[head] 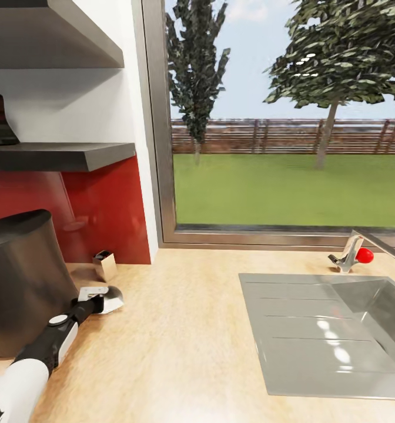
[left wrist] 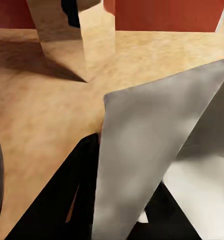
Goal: Set up a coffee station on the kitchen countertop: keep the coffee maker on the countertop, move the bottle of coffee from the kitchen shelf to the counter next to the coffee maker, place a paper coffee filter on top of the coffee maker, put the saucer next to the coffee maker with the coffee cup on the saucer, and place the electric kettle next to the coffee maker.
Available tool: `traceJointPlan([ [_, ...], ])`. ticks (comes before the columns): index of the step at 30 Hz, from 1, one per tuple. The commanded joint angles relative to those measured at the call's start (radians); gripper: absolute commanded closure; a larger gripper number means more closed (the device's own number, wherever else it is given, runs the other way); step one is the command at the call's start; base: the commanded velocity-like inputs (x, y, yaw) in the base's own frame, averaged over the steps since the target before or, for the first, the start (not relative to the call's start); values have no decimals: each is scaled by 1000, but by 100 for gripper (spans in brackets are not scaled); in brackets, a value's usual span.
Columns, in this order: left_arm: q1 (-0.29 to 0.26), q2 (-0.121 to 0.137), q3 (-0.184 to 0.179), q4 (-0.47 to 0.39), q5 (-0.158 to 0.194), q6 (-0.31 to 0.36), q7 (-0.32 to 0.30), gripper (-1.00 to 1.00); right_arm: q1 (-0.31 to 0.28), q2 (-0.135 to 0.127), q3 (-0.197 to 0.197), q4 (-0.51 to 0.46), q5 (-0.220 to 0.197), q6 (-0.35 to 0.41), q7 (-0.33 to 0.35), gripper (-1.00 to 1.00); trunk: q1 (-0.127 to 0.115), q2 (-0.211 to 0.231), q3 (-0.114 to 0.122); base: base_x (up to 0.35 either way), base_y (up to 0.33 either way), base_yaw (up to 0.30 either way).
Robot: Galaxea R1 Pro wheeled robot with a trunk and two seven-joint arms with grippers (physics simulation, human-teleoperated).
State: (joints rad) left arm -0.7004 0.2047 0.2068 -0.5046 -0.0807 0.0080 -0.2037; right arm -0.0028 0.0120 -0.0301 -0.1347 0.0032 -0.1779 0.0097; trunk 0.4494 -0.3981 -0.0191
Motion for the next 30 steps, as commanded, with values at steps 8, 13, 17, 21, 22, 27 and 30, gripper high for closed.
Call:
traceJointPlan([
  [8, -6, -1, 9, -171, -7, 106, -88, 100, 0, 0, -8, -1, 0, -3, 0, -100, 1, -2, -2, 0, 0, 0],
  [13, -7, -1, 10, -291, -6, 222, -136, 100, 0, 0, -8, -2, -1, -3, -2, -100, 1, -2, -2, 0, 0, 0],
  [17, -12, 1, 7, -413, -6, 394, -236, 100, 0, 2, -8, -3, -3, -3, -3, -100, 1, -2, -2, 0, 0, 0],
  [21, -12, 6, 6, -482, -7, 487, -310, 100, 0, 2, -9, -5, -3, -4, -2, -100, 1, -2, -2, 0, 0, 0],
  [22, -10, 6, 5, -516, -8, 516, -338, 100, 0, 2, -9, -5, -3, -3, -2, -100, 1, -2, -2, 0, 0, 0],
  [27, -7, 5, 3, -629, -8, 644, -393, 100, 0, 2, -13, -6, -5, -3, -1, -100, 1, -2, -2, -159, 0, 0],
  [30, -4, 2, 1, -653, -8, 661, -418, 100, 0, 1, -13, -7, -4, -5, -1, -100, 1, -2, -2, -311, 0, 0],
])
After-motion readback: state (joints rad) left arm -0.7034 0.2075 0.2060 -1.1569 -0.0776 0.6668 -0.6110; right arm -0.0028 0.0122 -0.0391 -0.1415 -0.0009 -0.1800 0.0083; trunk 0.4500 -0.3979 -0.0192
